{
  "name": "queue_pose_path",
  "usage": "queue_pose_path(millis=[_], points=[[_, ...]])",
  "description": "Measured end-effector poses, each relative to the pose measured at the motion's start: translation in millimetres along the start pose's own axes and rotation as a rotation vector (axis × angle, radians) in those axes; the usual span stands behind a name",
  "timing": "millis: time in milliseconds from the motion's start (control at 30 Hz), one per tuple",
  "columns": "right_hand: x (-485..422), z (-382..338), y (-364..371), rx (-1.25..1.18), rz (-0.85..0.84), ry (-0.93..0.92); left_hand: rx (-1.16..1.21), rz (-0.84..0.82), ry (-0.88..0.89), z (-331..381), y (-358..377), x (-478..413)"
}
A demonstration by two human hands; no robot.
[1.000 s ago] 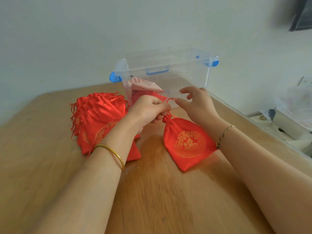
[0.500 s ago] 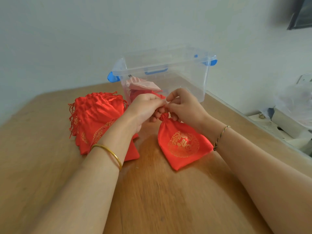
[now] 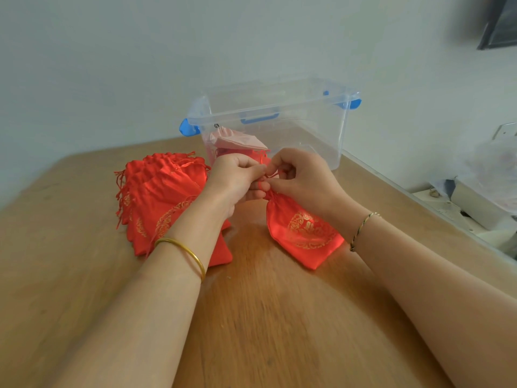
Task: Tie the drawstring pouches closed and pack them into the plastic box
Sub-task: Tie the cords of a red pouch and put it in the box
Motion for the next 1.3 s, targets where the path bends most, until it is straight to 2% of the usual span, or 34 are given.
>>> queue_pose_path(millis=[200, 267, 333, 400, 467, 633, 733, 867, 1034, 1167, 1234, 1300], points=[[-1, -8, 4, 0.202, -0.021, -0.071, 0.014, 0.012, -0.022, -1, -1, -1], [0, -3, 3, 0.135, -0.024, 0.000, 0.033, 0.022, -0.029, 2, -3, -2], [0, 3, 0, -0.061, -0.015, 0.142, 0.035, 0.011, -0.034, 7, -5, -1], [1, 10, -5, -0.191, 0.032, 0.254, -0.109, 0.030, 0.004, 12, -9, 0], [3, 15, -8, -0.258, 0.081, 0.334, -0.297, 0.095, 0.114, 19, -11, 2], [5, 18, -9, -0.320, 0.127, 0.399, -0.566, 0.186, 0.415, 39, -3, 5], [4, 19, -11, -0.326, 0.132, 0.422, -0.780, 0.229, 0.473, 34, 2, 2], [4, 22, -10, -0.461, 0.111, 0.489, -0.889, 0.278, 0.467, 28, 3, -2], [4, 21, -7, -0.628, 0.059, 0.521, -0.876, 0.276, 0.487, 29, 3, 0], [5, 18, -7, -0.666, 0.017, 0.521, -0.801, 0.215, 0.444, 22, 3, -3], [5, 16, -9, -0.602, 0.035, 0.495, -0.771, 0.191, 0.427, 20, 4, -5], [4, 15, -15, -0.402, 0.086, 0.456, -0.765, 0.206, 0.395, 18, -3, -7]])
Point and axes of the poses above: each hand's wrist, its own x-axis away from the middle knuckle, its own y-axis out of the palm, z = x × y, the point moved 4 cm from there along -x, towards the middle knuckle, and after that the axes turned 15 degrees about -x, right-handed, at the moved point
